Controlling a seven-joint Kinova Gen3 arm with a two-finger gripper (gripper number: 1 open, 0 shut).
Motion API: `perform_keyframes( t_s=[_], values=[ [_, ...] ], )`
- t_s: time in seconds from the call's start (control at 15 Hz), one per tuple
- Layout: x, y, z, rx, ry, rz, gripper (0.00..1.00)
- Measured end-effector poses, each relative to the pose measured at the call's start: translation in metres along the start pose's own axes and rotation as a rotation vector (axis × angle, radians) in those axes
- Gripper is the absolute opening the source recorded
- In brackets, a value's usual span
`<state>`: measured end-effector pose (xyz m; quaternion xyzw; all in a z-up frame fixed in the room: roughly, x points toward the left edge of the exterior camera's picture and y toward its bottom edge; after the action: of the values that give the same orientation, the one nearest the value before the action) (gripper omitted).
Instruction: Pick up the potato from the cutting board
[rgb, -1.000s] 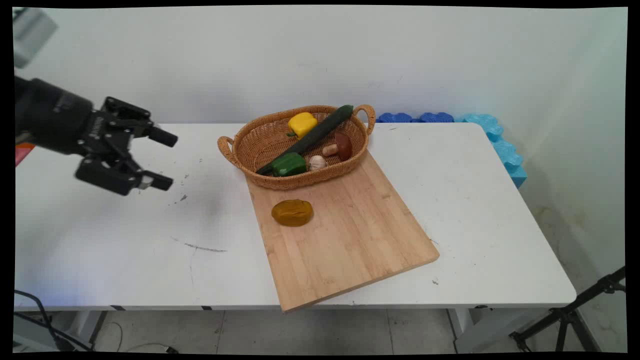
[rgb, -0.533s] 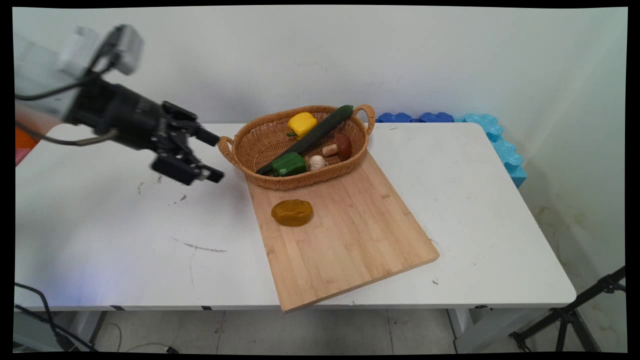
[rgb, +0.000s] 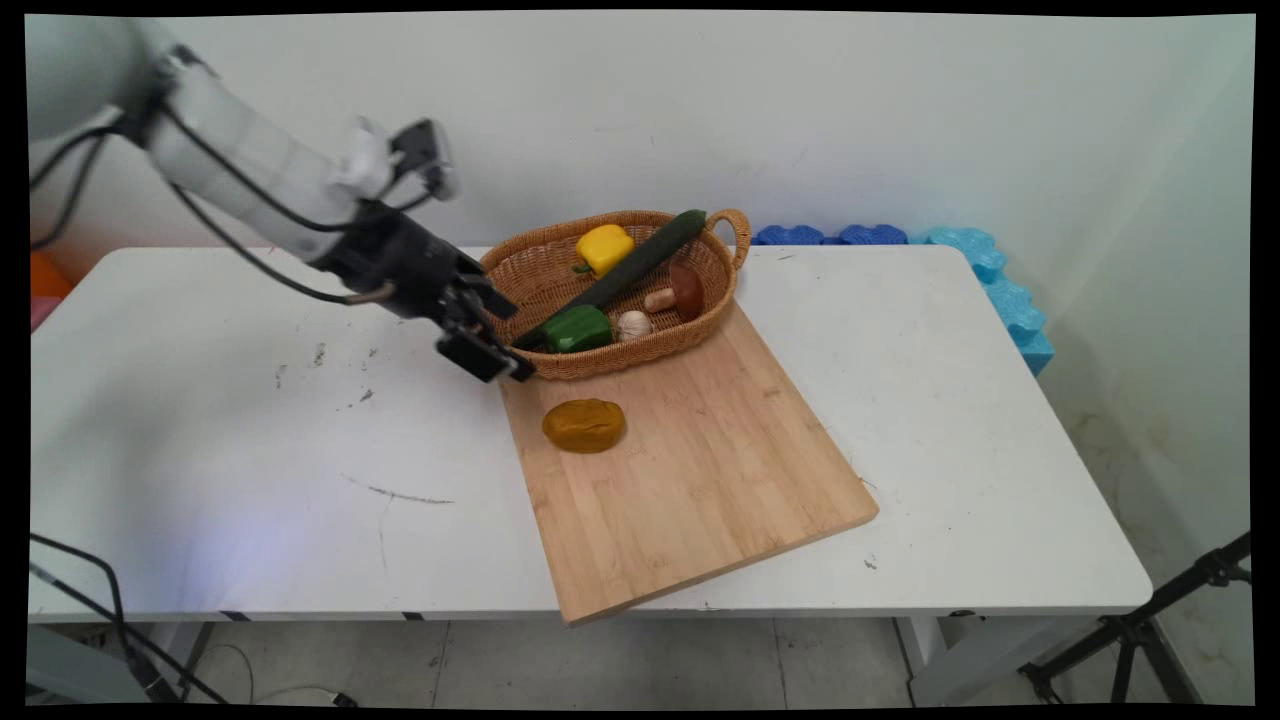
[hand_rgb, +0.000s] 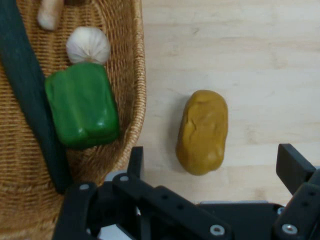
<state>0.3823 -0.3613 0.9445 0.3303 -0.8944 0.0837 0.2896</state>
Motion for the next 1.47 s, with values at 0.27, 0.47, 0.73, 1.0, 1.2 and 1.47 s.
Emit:
perform_keyframes(
  t_s=[0.27, 0.47, 0.73, 1.0, 1.2, 1.47],
  values=[
    [0.015, 0.000, 0.040, -0.025, -0.060, -0.011, 1.00],
    [0.026, 0.004, 0.064, -0.052, -0.101, -0.010, 1.00],
    [0.033, 0.009, 0.083, -0.077, -0.143, 0.007, 1.00],
    [0.035, 0.007, 0.099, -0.084, -0.176, 0.053, 1.00],
    [0.036, 0.005, 0.110, -0.086, -0.193, 0.089, 1.00],
    [0.035, 0.003, 0.122, -0.091, -0.207, 0.117, 1.00]
  ],
)
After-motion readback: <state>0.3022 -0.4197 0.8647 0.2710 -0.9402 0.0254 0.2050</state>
